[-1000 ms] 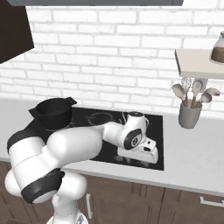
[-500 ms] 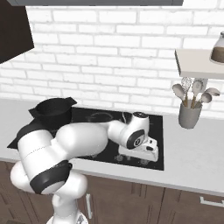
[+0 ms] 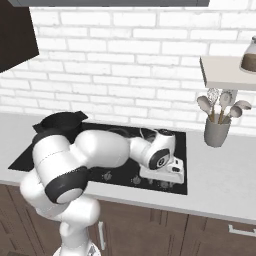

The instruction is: Pick the kettle from the counter and place it on a stove burner. Then turn the burner on.

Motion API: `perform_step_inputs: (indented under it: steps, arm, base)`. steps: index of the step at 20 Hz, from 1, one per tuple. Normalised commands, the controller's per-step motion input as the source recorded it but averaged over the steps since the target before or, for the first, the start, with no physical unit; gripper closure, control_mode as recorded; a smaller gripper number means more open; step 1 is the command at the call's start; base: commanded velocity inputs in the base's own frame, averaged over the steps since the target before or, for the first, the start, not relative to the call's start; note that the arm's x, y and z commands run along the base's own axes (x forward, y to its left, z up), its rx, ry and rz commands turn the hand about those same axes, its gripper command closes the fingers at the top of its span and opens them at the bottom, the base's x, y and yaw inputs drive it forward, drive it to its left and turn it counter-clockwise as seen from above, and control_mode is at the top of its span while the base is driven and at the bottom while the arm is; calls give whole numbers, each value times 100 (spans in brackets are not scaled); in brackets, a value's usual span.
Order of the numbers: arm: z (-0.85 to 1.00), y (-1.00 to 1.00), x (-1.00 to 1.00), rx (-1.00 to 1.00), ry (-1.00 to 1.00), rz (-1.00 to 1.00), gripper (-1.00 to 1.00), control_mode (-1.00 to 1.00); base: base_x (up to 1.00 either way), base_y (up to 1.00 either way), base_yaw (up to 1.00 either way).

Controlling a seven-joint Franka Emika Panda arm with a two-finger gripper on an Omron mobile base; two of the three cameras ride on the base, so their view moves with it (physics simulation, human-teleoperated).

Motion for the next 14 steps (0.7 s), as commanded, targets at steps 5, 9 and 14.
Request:
perform_step_inputs:
  steps: [5,9,14]
  arm:
    - [-27,-22,0,0,0,3,-100,-100]
    - [-19,0,18,0,0,5,-100,-100]
    - [-8,0,36,0,0,3,-100,-100]
  base:
    - [0,0,0]
    - [0,0,0]
    - [0,0,0]
